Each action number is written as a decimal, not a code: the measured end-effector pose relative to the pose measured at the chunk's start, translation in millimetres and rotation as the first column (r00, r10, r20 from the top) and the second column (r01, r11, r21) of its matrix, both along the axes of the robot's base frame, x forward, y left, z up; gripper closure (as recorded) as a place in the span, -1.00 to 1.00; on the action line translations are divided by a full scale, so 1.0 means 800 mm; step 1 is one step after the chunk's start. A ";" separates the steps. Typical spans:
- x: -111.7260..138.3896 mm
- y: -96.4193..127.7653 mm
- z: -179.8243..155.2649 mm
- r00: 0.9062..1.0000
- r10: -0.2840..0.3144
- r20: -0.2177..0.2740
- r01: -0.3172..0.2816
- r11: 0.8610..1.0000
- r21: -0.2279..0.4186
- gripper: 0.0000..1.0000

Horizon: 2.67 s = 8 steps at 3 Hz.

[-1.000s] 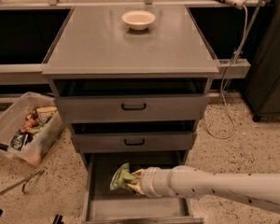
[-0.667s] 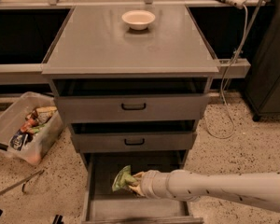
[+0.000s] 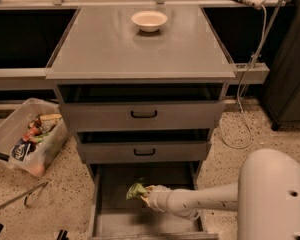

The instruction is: Place green jalapeno chip bag into bottom drawer

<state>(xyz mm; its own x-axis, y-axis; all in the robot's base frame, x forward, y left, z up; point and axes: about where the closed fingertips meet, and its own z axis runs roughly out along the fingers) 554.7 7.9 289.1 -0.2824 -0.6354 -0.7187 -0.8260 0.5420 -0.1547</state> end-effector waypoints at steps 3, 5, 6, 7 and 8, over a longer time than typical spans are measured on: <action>0.018 -0.008 -0.056 0.998 -0.067 -0.011 0.067 0.997 0.027 1.00; 0.005 -0.017 -0.131 0.996 -0.068 -0.054 0.077 0.978 0.193 1.00; -0.021 0.008 -0.206 0.986 -0.034 -0.165 0.077 0.962 0.263 1.00; -0.021 0.008 -0.202 0.986 -0.034 -0.165 0.077 0.962 0.263 1.00; -0.021 0.008 -0.202 0.986 -0.034 -0.165 0.077 0.962 0.263 0.62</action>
Offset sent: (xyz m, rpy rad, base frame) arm 0.0153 -0.0061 -0.0410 0.0076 0.0118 -0.0678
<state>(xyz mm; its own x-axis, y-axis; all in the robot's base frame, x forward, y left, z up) 538.0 14.0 127.5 -0.4346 -0.4061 -0.8039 -0.7957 0.5912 0.1315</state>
